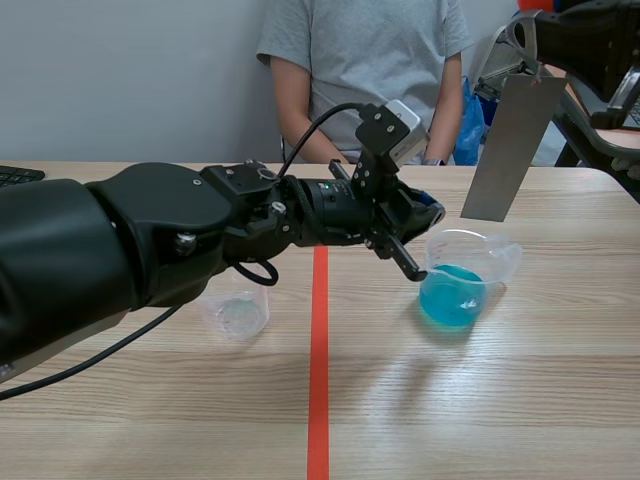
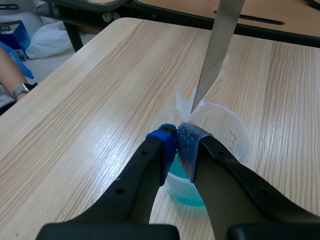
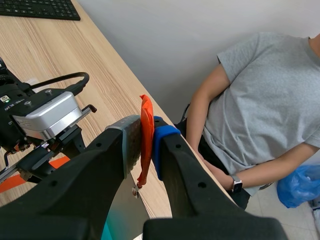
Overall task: Do the redox reaction experiment.
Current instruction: 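Point at the plate with the left hand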
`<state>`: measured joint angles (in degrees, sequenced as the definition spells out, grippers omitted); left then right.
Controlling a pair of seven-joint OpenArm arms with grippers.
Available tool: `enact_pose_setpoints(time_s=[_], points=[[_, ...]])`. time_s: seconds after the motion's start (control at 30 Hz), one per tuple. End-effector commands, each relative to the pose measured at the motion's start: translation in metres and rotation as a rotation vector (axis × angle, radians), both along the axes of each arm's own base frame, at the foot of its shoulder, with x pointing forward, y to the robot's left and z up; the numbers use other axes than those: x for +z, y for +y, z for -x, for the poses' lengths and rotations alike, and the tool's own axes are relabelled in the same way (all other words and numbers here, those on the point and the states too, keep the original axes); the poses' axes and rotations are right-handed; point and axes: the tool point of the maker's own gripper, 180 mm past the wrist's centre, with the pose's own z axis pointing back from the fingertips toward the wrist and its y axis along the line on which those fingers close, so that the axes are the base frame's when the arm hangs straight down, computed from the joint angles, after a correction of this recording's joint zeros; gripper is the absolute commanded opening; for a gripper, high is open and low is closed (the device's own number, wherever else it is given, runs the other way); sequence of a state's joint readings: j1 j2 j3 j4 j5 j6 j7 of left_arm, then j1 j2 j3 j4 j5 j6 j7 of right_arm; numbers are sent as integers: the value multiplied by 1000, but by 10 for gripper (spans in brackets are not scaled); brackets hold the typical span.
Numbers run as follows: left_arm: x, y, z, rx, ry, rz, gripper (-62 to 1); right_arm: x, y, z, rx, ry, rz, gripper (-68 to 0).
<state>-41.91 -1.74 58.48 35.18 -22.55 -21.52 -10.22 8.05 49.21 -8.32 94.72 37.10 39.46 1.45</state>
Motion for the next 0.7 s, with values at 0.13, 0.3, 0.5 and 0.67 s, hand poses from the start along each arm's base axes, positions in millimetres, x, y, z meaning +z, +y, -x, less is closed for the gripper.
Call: enact_pose_setpoints(time_s=[0.13,0.3,0.5,0.67], points=[[25,-14,3,-48,-23,76,-558,17,-1,-3,1,-47,-14,-662],[25,-14,4,-55,-20,77,-558,17,-1,-3,1,-47,-14,-662],[25,-14,4,-55,-20,77,-558,17,-1,-3,1,-47,-14,-662],[27,-14,4,-55,-23,85,-558,17,-1,-3,1,-47,-14,-662]])
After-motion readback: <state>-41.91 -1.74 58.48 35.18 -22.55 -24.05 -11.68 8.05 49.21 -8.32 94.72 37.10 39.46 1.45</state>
